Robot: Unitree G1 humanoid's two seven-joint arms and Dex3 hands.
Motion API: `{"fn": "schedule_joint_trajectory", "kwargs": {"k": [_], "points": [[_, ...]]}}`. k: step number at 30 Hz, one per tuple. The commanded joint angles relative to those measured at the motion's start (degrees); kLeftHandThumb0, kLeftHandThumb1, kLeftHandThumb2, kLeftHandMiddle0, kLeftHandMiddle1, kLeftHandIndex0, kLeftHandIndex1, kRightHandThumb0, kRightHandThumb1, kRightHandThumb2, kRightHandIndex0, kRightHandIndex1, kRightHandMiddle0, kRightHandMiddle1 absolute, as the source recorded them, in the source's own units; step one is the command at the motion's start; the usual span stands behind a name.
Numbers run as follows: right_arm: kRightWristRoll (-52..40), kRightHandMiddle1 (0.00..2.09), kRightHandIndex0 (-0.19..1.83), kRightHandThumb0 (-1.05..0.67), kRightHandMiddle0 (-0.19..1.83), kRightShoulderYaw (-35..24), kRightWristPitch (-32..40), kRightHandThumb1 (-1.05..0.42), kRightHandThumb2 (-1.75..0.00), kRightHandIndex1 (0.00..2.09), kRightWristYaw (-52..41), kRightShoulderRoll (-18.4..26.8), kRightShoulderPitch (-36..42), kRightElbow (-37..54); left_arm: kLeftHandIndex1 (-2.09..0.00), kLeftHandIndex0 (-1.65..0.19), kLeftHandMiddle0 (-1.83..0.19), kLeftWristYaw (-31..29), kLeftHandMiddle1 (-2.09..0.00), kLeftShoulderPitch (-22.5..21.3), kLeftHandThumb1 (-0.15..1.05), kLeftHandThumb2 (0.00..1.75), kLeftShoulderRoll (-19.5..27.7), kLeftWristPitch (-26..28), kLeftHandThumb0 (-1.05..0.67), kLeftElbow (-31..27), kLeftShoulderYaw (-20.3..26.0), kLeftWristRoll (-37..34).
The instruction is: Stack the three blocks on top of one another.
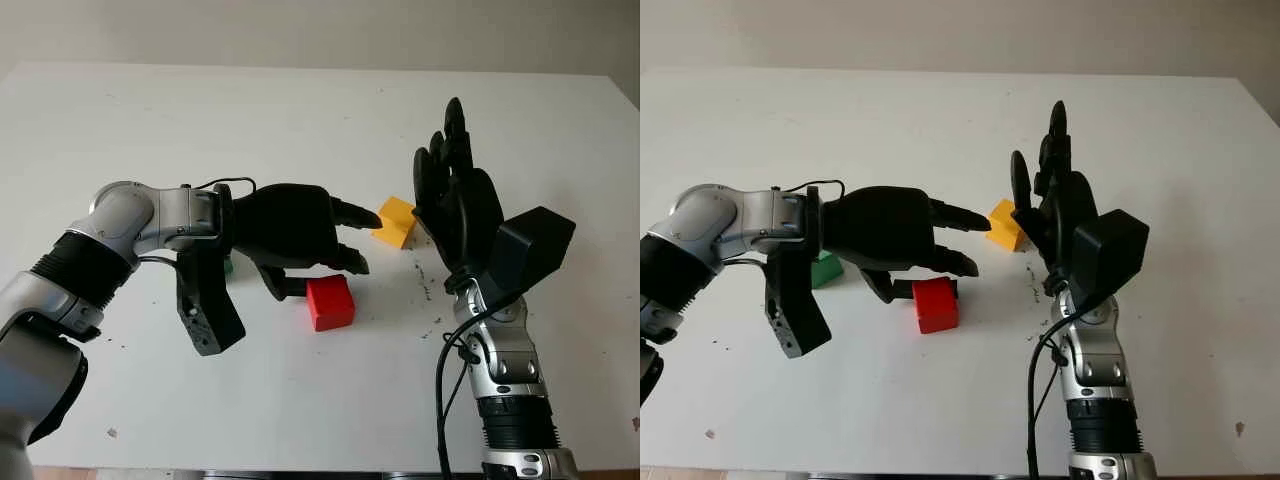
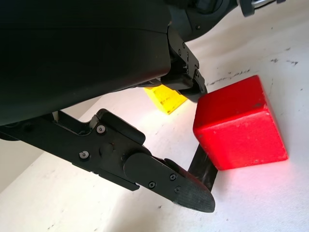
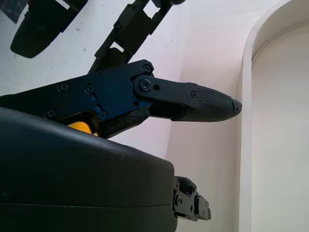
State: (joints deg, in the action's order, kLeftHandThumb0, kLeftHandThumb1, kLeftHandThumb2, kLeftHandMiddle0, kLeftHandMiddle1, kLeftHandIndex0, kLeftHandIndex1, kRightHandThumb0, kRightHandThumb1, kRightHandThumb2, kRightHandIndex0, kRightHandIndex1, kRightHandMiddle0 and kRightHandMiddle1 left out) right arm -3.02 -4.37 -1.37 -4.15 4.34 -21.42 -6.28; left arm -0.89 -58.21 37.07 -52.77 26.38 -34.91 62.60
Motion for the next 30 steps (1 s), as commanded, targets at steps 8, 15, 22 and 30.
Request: {"fn": "schedule_joint_trajectory", "kwargs": {"k": [8,15,22,30], "points": [[-0.1,0.00,-0.19,-0.74,-0.19,-0.2,-1.1,-1.05,-0.57,0.00,-0.1,0.4,-0.4,0.5,-0.01,-0.17,-0.05,-3.2,-0.02,1.3,0.90,0.07,0.5,2.0,-0.75,-0.7,1.8,-4.1],[-0.3,0.00,-0.19,-0.75,-0.19,-0.3,-0.6,-1.05,-0.55,0.00,0.0,0.2,-0.4,0.6,-0.05,-0.19,0.00,-16.7,-0.03,1.5,0.89,0.05,1.3,3.7,-0.80,-0.1,5.4,-19.2],[-0.2,0.00,-0.19,-0.74,-0.19,-0.5,-0.6,-1.05,-0.56,0.00,0.3,0.5,-0.7,0.5,-0.10,-0.31,0.00,-22.2,-0.05,2.8,0.86,0.05,4.0,2.3,-0.80,-3.7,10.0,-27.9],[0.0,0.00,-0.19,-0.74,-0.19,-0.5,-0.5,-1.05,-0.57,0.00,0.4,0.8,-1.1,0.6,-0.11,-0.34,0.00,-26.9,-0.05,5.4,0.84,0.05,4.4,2.6,-0.77,-8.7,11.5,-30.0]]}}
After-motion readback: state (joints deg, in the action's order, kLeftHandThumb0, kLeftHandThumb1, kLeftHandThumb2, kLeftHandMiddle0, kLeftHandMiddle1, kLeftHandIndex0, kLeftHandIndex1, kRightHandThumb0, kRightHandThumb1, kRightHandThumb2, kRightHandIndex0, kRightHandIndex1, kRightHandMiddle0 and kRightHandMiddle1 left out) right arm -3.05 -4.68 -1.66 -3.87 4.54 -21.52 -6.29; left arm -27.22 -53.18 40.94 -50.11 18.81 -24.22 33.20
